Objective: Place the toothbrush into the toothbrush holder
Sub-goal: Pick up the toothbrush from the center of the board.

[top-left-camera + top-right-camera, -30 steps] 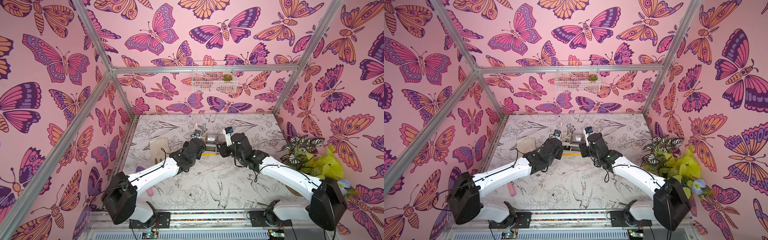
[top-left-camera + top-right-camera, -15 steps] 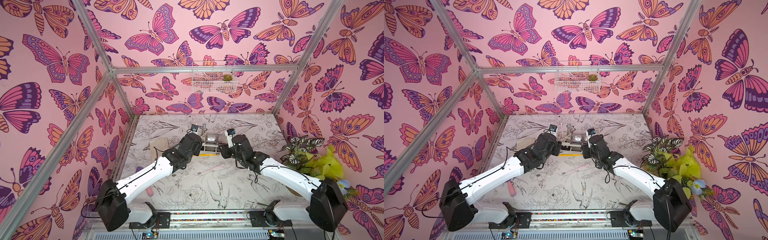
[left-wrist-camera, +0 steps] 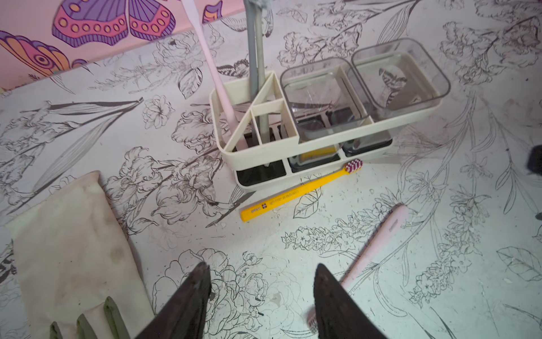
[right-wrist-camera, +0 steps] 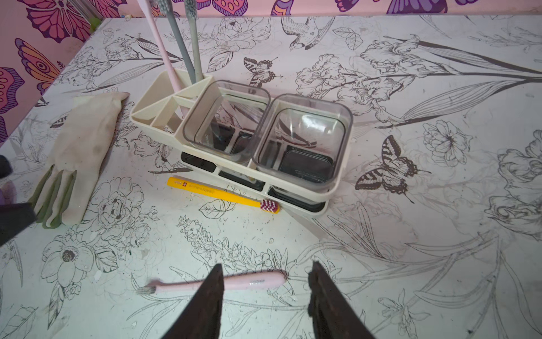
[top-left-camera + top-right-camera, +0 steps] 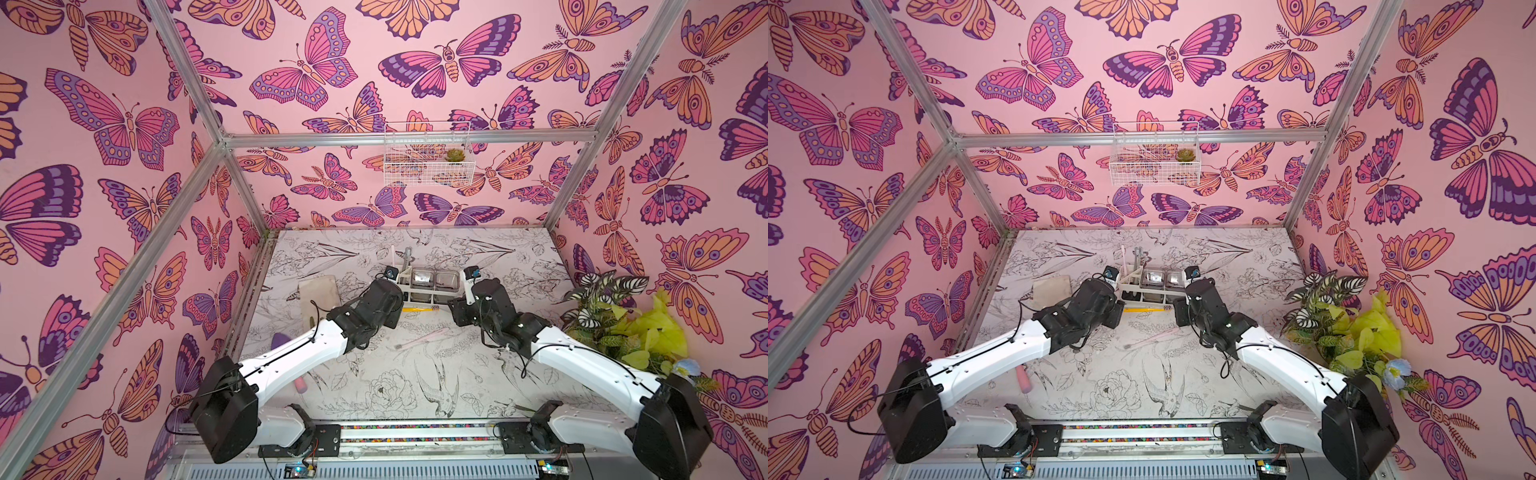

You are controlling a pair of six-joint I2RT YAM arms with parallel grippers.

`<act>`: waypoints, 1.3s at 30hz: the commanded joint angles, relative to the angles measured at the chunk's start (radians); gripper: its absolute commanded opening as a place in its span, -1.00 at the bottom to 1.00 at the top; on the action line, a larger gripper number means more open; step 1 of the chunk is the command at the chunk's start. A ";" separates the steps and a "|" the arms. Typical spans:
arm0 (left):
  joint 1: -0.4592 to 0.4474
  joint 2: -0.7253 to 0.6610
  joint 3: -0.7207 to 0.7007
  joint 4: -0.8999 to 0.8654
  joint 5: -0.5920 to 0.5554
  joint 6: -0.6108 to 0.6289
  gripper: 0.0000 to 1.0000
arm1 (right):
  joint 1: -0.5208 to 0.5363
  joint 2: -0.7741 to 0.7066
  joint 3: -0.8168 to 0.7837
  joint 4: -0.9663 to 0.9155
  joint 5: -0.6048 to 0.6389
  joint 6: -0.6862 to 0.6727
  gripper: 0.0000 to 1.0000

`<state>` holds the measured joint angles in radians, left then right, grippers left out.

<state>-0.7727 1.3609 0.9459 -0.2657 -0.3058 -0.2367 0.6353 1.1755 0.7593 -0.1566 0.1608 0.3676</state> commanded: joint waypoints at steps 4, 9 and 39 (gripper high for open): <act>0.018 0.082 -0.041 0.066 0.068 0.025 0.16 | -0.017 -0.043 -0.047 -0.094 -0.034 0.024 0.04; 0.035 0.149 -0.050 0.115 0.072 0.047 0.15 | -0.042 -0.018 -0.046 -0.104 -0.081 0.052 0.04; 0.124 0.501 0.038 0.235 0.066 0.264 0.09 | -0.156 -0.177 -0.058 -0.179 -0.175 0.087 0.08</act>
<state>-0.6529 1.8320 0.9771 -0.0319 -0.2466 -0.0002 0.4877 1.0065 0.7116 -0.3119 -0.0017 0.4435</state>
